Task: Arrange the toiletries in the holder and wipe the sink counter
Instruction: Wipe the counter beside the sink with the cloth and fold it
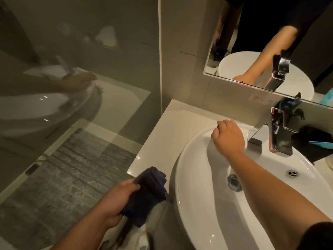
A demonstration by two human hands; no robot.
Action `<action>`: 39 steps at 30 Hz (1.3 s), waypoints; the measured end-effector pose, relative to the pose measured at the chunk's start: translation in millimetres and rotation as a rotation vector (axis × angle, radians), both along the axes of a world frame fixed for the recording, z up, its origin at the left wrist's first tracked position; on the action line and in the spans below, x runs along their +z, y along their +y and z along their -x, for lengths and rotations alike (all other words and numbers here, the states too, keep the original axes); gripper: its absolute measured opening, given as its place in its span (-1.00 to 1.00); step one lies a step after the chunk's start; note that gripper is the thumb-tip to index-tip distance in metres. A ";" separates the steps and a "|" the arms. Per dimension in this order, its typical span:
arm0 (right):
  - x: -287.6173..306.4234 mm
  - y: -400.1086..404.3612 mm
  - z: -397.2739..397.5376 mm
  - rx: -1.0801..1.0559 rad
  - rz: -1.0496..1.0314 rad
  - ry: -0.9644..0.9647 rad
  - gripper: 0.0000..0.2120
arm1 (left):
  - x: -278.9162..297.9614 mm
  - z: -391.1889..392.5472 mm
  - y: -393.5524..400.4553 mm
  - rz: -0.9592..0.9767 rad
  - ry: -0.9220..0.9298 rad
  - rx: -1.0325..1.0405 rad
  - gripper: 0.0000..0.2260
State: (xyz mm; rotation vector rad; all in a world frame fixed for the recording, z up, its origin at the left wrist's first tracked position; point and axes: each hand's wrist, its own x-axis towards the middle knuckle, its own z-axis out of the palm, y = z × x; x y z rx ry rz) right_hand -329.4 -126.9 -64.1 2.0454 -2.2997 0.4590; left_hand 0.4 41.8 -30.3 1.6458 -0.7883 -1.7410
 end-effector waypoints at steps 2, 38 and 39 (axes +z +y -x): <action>-1.7 -1.6 0.4 0.004 0.003 0.013 -0.71 | 15.0 6.0 -39.3 -0.035 0.073 0.183 -0.82; -10.8 -4.8 -6.9 -0.045 0.082 0.033 -0.66 | -67.2 71.5 -184.5 0.933 -0.805 -1.163 -0.59; -9.5 -3.7 -7.5 -0.045 0.080 0.032 -0.67 | -66.0 60.5 -163.8 0.920 -0.805 -1.140 -0.61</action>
